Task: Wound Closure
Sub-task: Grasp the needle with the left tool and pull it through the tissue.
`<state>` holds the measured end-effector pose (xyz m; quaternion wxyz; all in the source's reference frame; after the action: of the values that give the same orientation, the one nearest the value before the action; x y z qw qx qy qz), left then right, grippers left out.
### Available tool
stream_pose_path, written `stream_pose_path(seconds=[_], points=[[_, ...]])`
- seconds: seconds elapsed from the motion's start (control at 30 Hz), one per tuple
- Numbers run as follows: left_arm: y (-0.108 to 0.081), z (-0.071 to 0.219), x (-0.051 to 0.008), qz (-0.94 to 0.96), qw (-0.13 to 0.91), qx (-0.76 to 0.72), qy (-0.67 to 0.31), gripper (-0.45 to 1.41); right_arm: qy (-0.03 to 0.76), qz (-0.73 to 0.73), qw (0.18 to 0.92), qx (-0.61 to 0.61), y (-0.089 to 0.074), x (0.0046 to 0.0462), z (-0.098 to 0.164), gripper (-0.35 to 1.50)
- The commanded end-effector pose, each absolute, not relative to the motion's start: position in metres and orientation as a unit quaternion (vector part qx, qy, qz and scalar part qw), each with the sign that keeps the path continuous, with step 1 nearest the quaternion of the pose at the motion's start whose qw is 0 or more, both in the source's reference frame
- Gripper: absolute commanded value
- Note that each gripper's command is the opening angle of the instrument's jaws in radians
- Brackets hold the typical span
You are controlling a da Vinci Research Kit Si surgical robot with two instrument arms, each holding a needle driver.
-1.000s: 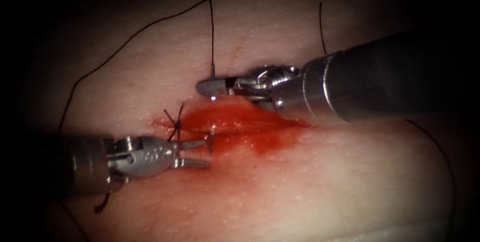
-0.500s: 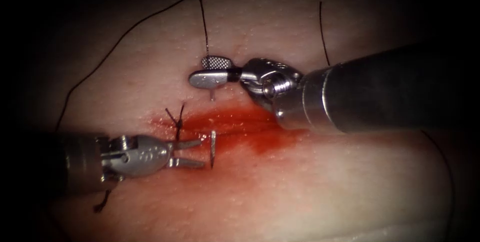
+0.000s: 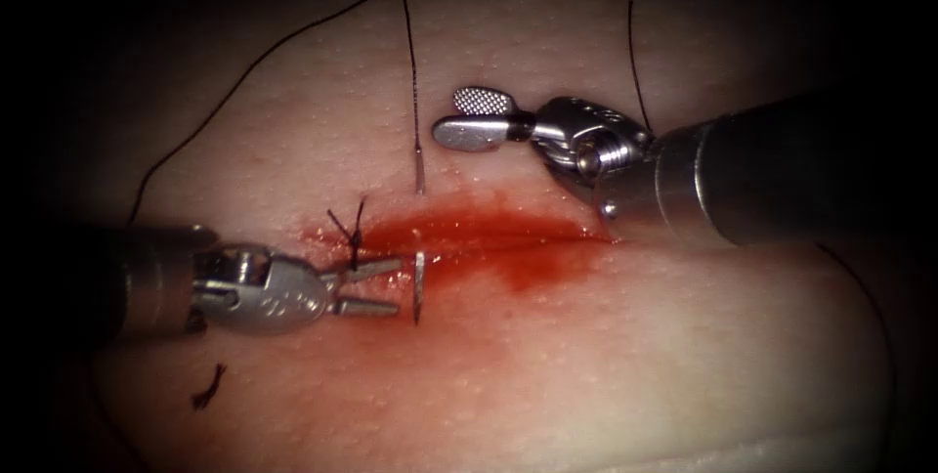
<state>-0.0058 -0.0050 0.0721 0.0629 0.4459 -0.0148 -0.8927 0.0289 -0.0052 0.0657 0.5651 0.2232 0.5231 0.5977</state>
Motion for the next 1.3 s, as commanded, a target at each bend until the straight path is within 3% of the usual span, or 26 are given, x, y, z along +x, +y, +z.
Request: stream_pose_path(seconds=[0.03, 0.13, 0.3, 0.63, 0.83, 0.87, 0.9, 1.0, 1.23, 1.3], points=[[-0.0049, 0.0728, -0.0066, -0.892, 0.069, 0.447, -0.017, 0.39, 0.523, 0.598, 0.565, 0.222, -0.0053, 0.0294, 0.0664, 0.74], [-0.0048, 0.0729, -0.0074, -0.887, 0.077, 0.454, -0.024, 0.52, 0.524, 0.598, 0.565, 0.221, -0.0053, 0.0293, 0.0665, 0.73], [-0.0049, 0.0727, -0.0082, -0.882, 0.099, 0.458, -0.039, 0.54, 0.527, 0.596, 0.566, 0.217, -0.0057, 0.0289, 0.0672, 0.64], [-0.0053, 0.0731, -0.0100, -0.879, 0.132, 0.454, -0.067, 0.36, 0.528, 0.597, 0.569, 0.203, -0.0067, 0.0279, 0.0683, 0.48], [-0.0046, 0.0740, -0.0101, -0.873, 0.137, 0.461, -0.078, 0.32, 0.529, 0.596, 0.570, 0.199, -0.0069, 0.0278, 0.0683, 0.26], [-0.0046, 0.0741, -0.0101, -0.873, 0.136, 0.462, -0.079, 0.29, 0.530, 0.596, 0.570, 0.199, -0.0069, 0.0277, 0.0683, 0.22], [-0.0046, 0.0741, -0.0101, -0.873, 0.136, 0.462, -0.080, 0.14, 0.529, 0.597, 0.569, 0.197, -0.0069, 0.0277, 0.0683, 0.19], [-0.0045, 0.0740, -0.0099, -0.872, 0.134, 0.463, -0.082, -0.45, 0.530, 0.599, 0.568, 0.195, -0.0069, 0.0276, 0.0683, 0.11], [-0.0039, 0.0727, -0.0090, -0.862, 0.079, 0.500, -0.026, -0.45, 0.531, 0.604, 0.561, 0.194, -0.0071, 0.0271, 0.0681, 0.06], [-0.0035, 0.0720, -0.0086, -0.854, 0.029, 0.519, 0.009, -0.45, 0.531, 0.605, 0.561, 0.194, -0.0073, 0.0271, 0.0680, 0.12]])
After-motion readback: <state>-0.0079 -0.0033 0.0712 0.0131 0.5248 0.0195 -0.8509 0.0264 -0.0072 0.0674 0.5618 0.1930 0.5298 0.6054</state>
